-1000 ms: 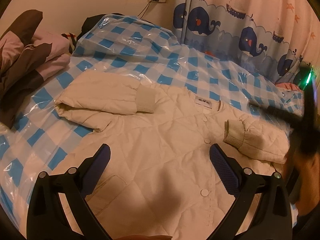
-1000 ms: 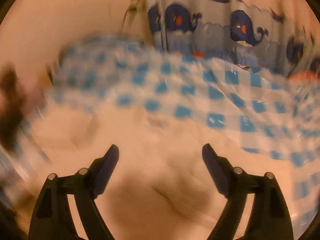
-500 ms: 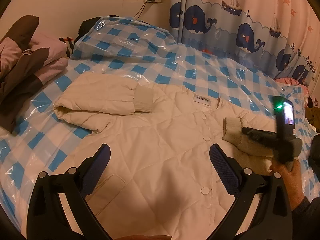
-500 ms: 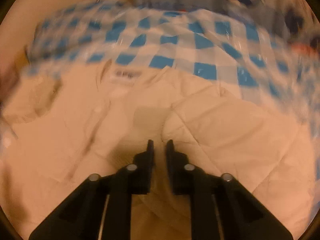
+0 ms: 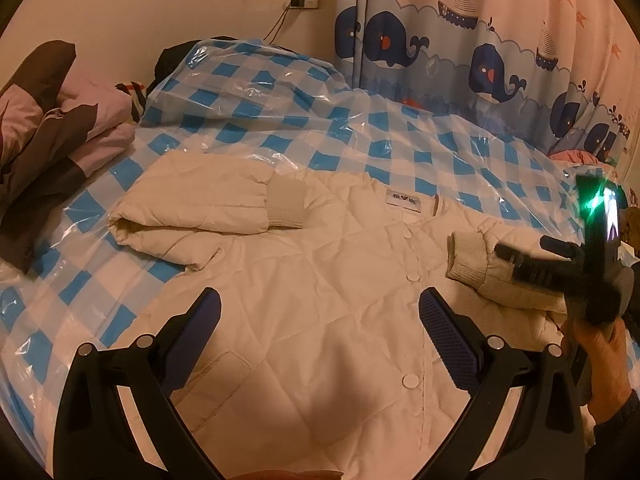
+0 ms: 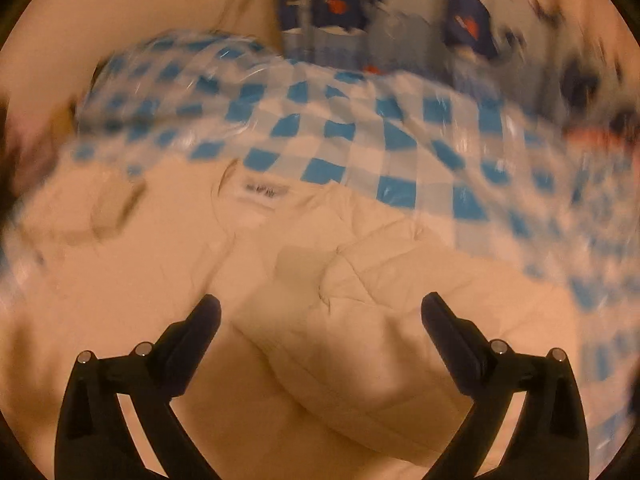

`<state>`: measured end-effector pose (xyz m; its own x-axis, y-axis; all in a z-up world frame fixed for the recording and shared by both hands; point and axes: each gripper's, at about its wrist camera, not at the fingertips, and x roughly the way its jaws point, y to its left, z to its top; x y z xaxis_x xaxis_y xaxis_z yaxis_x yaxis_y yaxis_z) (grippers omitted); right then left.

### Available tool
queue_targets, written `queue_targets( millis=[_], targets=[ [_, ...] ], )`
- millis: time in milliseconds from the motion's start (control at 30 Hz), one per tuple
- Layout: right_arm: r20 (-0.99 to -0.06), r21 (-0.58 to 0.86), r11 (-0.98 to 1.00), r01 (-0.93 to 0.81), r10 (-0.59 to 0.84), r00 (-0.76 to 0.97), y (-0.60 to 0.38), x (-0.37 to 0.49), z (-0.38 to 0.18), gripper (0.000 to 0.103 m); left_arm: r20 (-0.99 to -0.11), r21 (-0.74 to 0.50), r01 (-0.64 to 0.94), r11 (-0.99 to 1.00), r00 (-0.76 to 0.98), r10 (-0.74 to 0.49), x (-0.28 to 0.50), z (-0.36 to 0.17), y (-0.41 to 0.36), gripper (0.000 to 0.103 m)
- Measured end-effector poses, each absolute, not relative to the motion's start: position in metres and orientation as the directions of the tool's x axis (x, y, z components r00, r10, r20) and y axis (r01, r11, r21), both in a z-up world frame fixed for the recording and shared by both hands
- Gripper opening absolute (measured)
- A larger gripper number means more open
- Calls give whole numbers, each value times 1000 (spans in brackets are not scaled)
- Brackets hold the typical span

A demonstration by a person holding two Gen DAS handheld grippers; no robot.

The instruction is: Fold large clothes

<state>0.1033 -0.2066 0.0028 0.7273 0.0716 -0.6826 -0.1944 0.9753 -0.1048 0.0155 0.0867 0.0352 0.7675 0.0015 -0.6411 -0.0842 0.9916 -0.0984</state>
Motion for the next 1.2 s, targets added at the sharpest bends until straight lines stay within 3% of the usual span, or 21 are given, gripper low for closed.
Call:
queue_targets(
  millis=[167,233,367,467,667,800,900,1067,1133,1167,1200],
  targets=[
    [-702,-408,878,-251,-125,701,-182,113,-39,96,-642,-95,-83,992,767,3,15,35,86,95],
    [-761,-343,895,-284,-88,642,-189,127,-53,94,-643,-90,-81,993,766,4,15,36,86,95],
    [-800,-59,977,-205,76,594,-228,142,-50,35,-646,-86,-76,993,764,2,16,37,86,95],
    [-773,153,976,-152,214,597,-260,142,-40,25,-647,-89,-71,993,762,-3,16,37,86,95],
    [-616,437,890,-127,399,680,-304,126,2,24,-648,-89,-76,993,762,0,16,36,86,95],
    [-497,458,865,-203,439,749,-298,109,49,24,-649,-91,-78,993,761,0,17,36,85,95],
    [-466,388,877,-283,452,761,-270,101,69,24,-649,-89,-79,993,761,2,17,35,85,95],
    [-518,276,872,-405,490,702,-177,109,55,26,-650,-87,-83,993,760,7,16,33,84,95],
    [-628,251,877,-410,470,620,-143,128,20,38,-652,-87,-84,993,758,7,17,33,85,95],
    [-702,213,888,-407,429,569,-127,138,-5,55,-653,-90,-85,992,757,5,18,33,87,95],
    [-779,190,895,-404,388,492,-113,147,-31,66,-655,-94,-87,992,756,4,18,33,88,95]
  ],
)
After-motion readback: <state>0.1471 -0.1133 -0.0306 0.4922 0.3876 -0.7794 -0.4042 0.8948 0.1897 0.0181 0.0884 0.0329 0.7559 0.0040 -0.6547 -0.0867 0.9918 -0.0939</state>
